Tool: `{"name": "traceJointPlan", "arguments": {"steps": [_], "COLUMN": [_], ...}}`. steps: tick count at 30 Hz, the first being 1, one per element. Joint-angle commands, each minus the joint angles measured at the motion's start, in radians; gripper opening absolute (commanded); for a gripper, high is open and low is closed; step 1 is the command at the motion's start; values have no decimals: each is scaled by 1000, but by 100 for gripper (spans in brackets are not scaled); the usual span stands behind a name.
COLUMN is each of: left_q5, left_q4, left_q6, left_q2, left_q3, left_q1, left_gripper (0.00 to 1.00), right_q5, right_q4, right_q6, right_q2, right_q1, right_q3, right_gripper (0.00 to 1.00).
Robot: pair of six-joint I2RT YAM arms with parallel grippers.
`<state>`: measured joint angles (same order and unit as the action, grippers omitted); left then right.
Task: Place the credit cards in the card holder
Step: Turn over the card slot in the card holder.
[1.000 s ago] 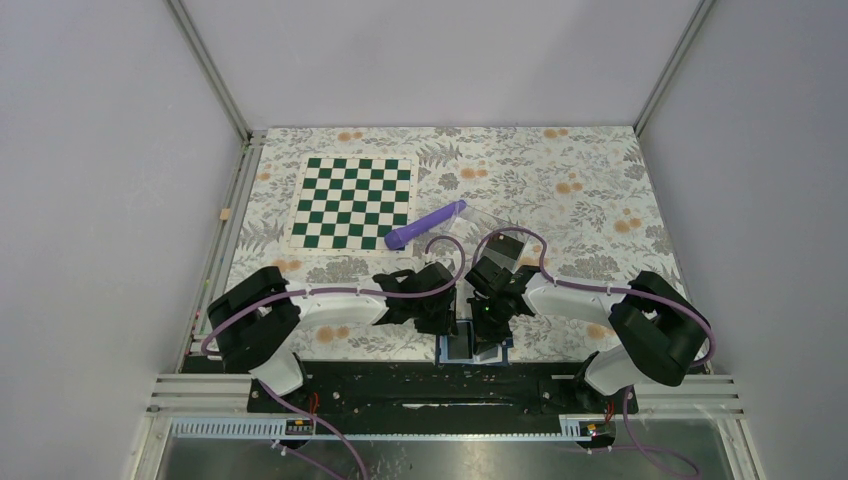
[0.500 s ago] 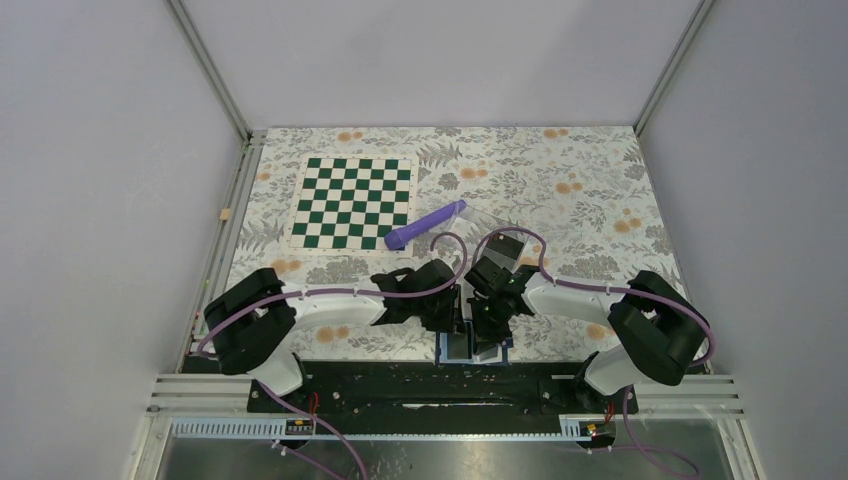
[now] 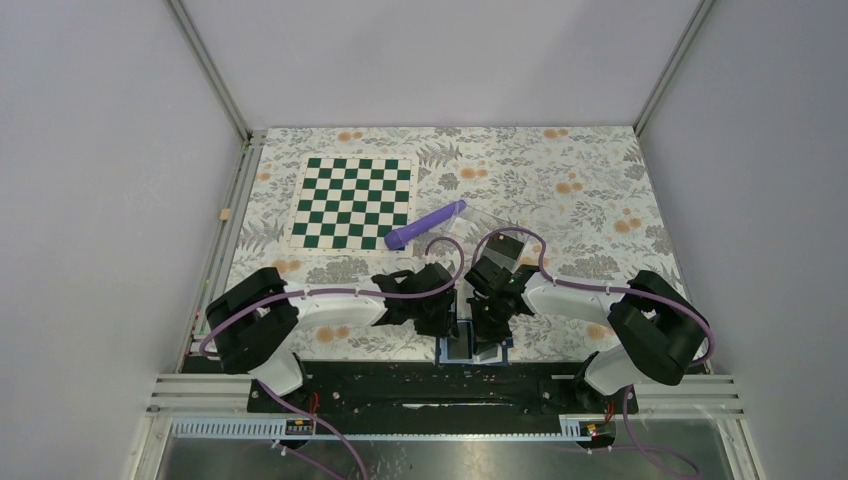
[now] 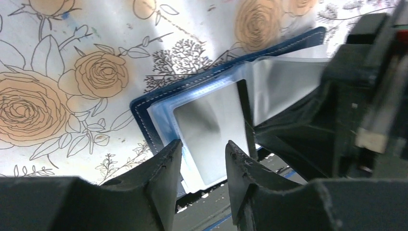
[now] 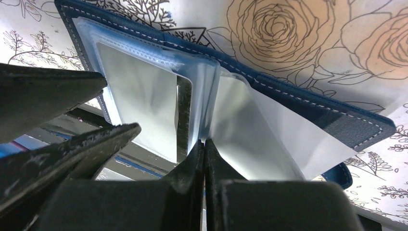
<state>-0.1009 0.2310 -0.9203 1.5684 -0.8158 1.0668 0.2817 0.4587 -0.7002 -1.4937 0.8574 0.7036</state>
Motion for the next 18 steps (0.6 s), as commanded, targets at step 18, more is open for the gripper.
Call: {"name": "traceJointPlan", "arguments": {"steps": [18], "left_q5": [81], "left_q4": [107], "left_q6": [22], "left_q2": [87], "left_q3": [-82], "left_q1": [23], "left_gripper": [45], "right_q5": [2], "right_q4": [-20], "right_q6": [14], "right_q2": [-38], "right_q1": [6], "right_q3": [11], "right_gripper": [0]}}
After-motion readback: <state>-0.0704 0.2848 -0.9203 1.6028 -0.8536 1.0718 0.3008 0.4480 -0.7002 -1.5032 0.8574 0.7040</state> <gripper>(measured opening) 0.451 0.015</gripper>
